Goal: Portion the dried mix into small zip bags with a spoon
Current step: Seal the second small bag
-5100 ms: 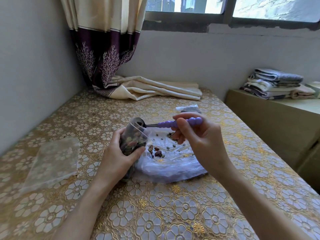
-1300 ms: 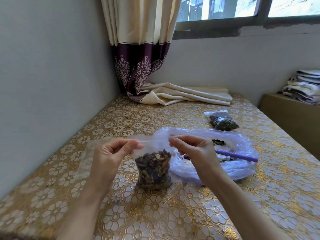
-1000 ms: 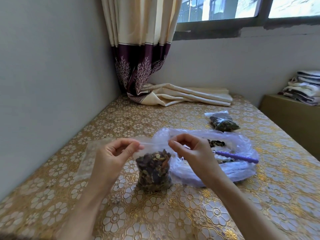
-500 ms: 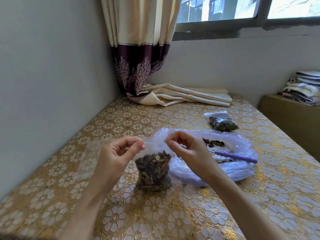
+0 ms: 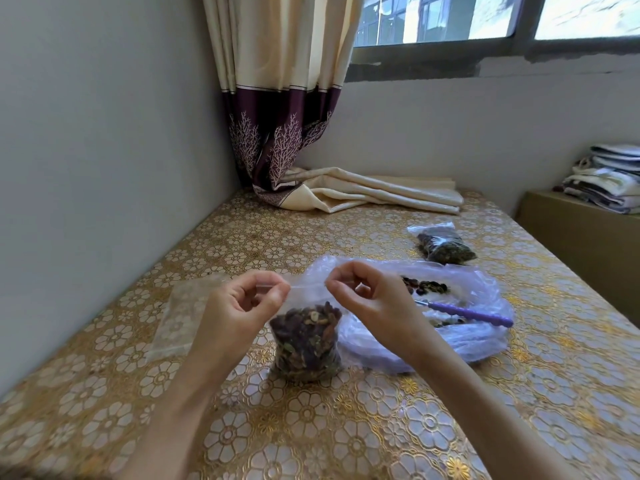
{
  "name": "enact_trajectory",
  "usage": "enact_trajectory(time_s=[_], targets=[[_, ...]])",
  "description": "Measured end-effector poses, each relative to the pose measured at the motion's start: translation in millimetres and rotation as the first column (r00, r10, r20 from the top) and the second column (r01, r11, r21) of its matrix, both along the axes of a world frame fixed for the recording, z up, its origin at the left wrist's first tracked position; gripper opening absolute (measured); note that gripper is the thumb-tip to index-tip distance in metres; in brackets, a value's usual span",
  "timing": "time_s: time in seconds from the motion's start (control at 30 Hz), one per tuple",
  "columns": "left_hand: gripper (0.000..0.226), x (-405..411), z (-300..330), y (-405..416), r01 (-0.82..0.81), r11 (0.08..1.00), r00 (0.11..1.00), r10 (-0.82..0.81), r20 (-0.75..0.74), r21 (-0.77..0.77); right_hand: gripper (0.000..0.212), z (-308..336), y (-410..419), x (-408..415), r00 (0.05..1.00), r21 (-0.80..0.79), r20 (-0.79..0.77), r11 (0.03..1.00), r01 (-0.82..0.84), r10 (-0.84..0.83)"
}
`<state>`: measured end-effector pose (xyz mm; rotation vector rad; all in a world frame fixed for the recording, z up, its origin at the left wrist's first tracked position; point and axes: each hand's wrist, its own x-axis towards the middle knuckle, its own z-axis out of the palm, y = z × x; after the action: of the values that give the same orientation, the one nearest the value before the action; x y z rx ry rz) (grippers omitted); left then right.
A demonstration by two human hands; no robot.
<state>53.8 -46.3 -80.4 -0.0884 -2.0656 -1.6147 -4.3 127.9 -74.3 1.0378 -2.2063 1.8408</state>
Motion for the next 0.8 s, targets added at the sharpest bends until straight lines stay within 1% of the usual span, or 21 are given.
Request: enact_trajectory(time_s=[0.13, 0.23, 0.4, 0.47, 0.5, 0.57, 0.67, 0.73, 0.8], targets=[[0.021, 1.8, 4.9, 0.3, 0.003, 0.996, 1.0, -0.002, 0.022, -0.085, 0.012, 0.5, -0.1, 0.5, 1.0, 0.005, 0.002, 1.0, -0.025, 0.025], [0.02, 2.9, 7.8, 1.6, 0.018, 0.994, 1.0, -0.016, 0.017, -0.108, 0.009, 1.2, -0.1, 0.8, 0.999, -0.005, 0.005, 0.999, -0.04, 0.041], [0.019, 4.6, 10.3, 3.3, 0.017, 0.99, 1.0, -0.015, 0.014, -0.142, 0.021, 1.3, -0.1, 0.4, 0.999, -0.044, 0.02, 0.999, -0.029, 0.03], [0.01, 5.2, 12.4, 4.0, 0.034, 0.99, 0.999, -0.029, 0.032, -0.137, 0.019, 2.3, -0.2, 0.1, 0.999, -0.02, 0.013, 0.999, -0.04, 0.04], [0.004, 5.2, 14.0, 4.2, 0.036, 0.987, 0.999, -0.03, 0.037, -0.159, 0.015, 3.3, -0.7, 0.0, 0.999, 0.002, 0.006, 0.999, -0.05, 0.05], [0.009, 6.5, 17.9, 6.4, 0.019, 0.969, 0.999, -0.011, 0.034, -0.248, 0.005, 5.9, -1.7, 0.4, 0.998, 0.042, -0.01, 0.997, -0.061, 0.061], [0.01, 6.0, 22.2, 9.4, -0.007, 0.945, 1.0, 0.015, 0.021, -0.327, 0.003, 9.5, -2.7, 1.9, 0.998, 0.075, -0.044, 0.996, -0.044, 0.048], [0.01, 4.2, 21.6, 9.7, -0.033, 0.941, 0.999, 0.038, 0.009, -0.338, 0.003, 10.6, -3.7, 2.6, 0.997, 0.105, -0.073, 0.994, -0.017, 0.025], [0.011, 1.5, 19.0, 7.8, -0.011, 0.954, 0.999, 0.02, 0.028, -0.299, 0.003, 9.9, -4.6, 2.4, 0.996, 0.115, -0.09, 0.993, 0.006, 0.005]])
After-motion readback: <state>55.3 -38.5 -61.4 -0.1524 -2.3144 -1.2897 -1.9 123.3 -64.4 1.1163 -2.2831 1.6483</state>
